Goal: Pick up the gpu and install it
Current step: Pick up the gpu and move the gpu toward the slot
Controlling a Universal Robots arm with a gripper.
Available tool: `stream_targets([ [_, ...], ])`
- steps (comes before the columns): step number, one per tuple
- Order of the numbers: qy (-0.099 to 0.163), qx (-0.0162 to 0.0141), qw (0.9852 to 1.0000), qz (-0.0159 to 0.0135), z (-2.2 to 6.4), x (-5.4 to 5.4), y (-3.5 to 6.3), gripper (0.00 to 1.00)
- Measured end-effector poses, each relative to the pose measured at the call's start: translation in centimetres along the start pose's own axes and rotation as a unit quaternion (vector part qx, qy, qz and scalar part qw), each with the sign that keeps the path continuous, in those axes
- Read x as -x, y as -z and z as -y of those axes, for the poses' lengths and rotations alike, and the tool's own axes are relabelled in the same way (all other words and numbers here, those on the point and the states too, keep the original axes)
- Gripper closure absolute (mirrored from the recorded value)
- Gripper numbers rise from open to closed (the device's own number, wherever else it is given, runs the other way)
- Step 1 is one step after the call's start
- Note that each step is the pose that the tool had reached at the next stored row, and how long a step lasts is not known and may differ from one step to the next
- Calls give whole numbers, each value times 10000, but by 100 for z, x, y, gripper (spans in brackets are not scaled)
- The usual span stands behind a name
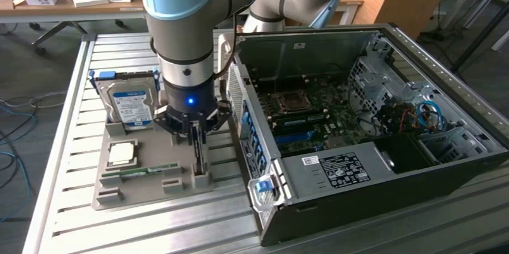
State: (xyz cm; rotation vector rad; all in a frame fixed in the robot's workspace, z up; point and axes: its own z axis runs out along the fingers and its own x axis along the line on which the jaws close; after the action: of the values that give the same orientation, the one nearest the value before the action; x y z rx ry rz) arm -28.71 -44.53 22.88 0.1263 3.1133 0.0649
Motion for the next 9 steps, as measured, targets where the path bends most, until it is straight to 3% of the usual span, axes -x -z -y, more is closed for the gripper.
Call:
stream_targets([
  [5,0,0,10000,0,0,0,0,67],
  [7,0,0,10000,-1,0,0,0,74],
  [9,0,0,10000,0,0,0,0,74],
])
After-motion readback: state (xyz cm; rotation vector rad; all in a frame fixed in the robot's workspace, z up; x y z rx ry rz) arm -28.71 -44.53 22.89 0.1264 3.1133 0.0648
